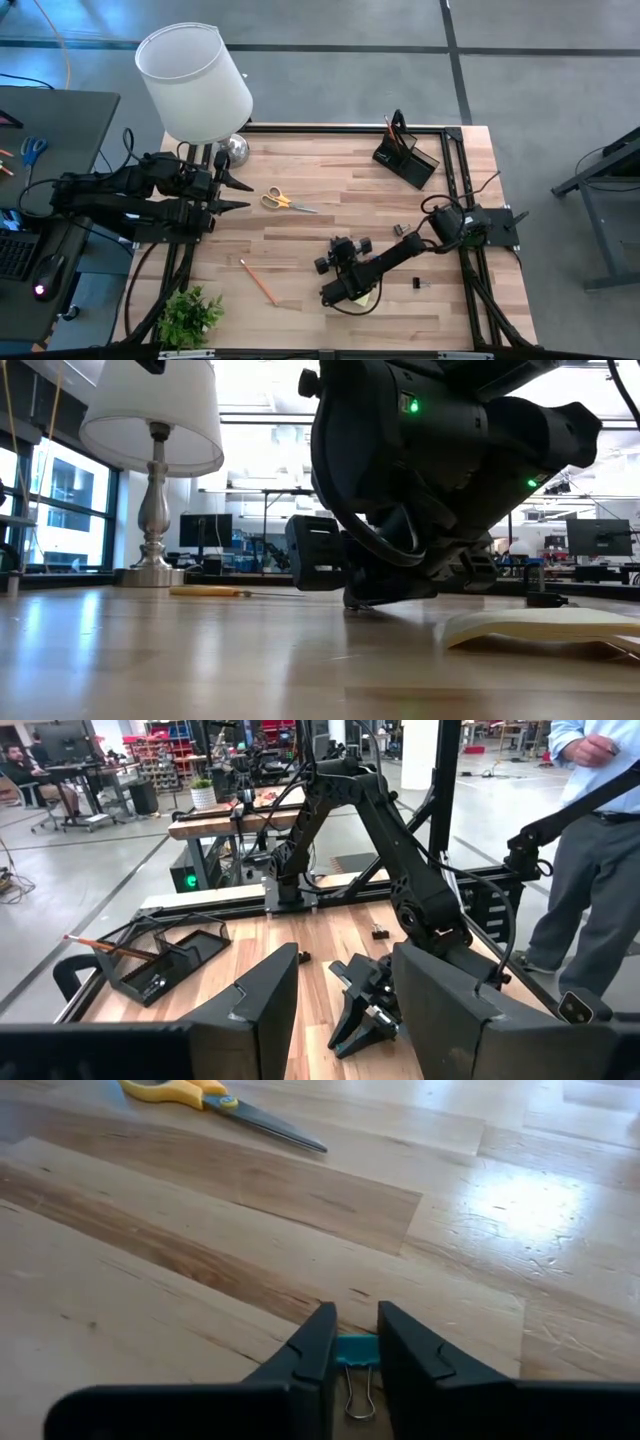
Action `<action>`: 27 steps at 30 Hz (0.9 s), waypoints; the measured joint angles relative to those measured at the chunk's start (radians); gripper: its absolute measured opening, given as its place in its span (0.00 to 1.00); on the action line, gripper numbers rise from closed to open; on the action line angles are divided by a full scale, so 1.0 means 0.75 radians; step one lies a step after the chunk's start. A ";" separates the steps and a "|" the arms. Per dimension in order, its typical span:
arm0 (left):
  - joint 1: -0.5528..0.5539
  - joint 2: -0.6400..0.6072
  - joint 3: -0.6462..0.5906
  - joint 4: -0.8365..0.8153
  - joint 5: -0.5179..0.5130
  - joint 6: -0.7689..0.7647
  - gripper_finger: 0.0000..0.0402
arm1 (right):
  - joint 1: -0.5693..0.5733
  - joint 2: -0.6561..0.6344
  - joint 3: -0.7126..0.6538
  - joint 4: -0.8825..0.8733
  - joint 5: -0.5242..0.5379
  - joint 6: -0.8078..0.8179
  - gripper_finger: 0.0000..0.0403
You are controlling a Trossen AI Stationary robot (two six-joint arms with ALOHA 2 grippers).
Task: Pick and place office supplies into organizer
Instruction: Put the green binder clip into the mesh desk organizer
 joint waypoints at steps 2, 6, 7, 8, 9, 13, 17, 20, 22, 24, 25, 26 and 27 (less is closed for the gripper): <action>0.000 0.000 0.000 0.000 0.000 0.000 0.38 | 0.000 0.001 0.015 -0.033 -0.005 0.008 0.12; 0.000 0.000 0.000 0.000 0.000 0.003 0.38 | 0.000 0.005 0.078 -0.165 -0.029 0.010 0.15; 0.000 0.000 0.000 0.000 0.000 0.004 0.38 | 0.000 0.005 0.103 -0.213 -0.026 0.010 0.15; 0.000 0.000 0.000 0.001 0.000 0.004 0.38 | 0.001 0.005 0.129 -0.258 -0.021 0.010 0.15; 0.000 0.000 0.000 0.000 0.000 0.004 0.38 | 0.001 0.005 0.156 -0.312 -0.017 0.010 0.14; 0.000 0.000 0.000 0.001 0.000 0.005 0.38 | 0.001 0.005 0.279 -0.558 0.043 0.013 0.11; 0.000 0.000 0.000 0.001 0.000 0.005 0.38 | -0.002 0.005 0.411 -0.915 0.139 0.116 0.11; 0.000 0.000 0.000 0.001 0.001 0.005 0.38 | -0.012 0.003 0.498 -1.178 0.178 0.246 0.14; 0.000 0.000 0.000 0.001 0.001 0.005 0.38 | -0.035 -0.049 0.481 -1.127 0.213 0.082 0.15; -0.001 0.000 0.000 0.007 0.001 0.005 0.38 | -0.077 -0.104 0.478 -1.120 0.213 0.009 0.15; -0.001 0.000 0.000 0.007 0.007 0.004 0.38 | -0.097 -0.128 0.478 -1.156 0.213 0.010 0.14; 0.000 0.000 0.000 0.007 0.010 0.004 0.38 | -0.119 -0.145 0.478 -1.172 0.215 0.003 0.13; -0.001 0.000 0.000 0.010 0.011 0.004 0.38 | -0.139 -0.165 0.477 -1.164 0.222 -0.036 0.13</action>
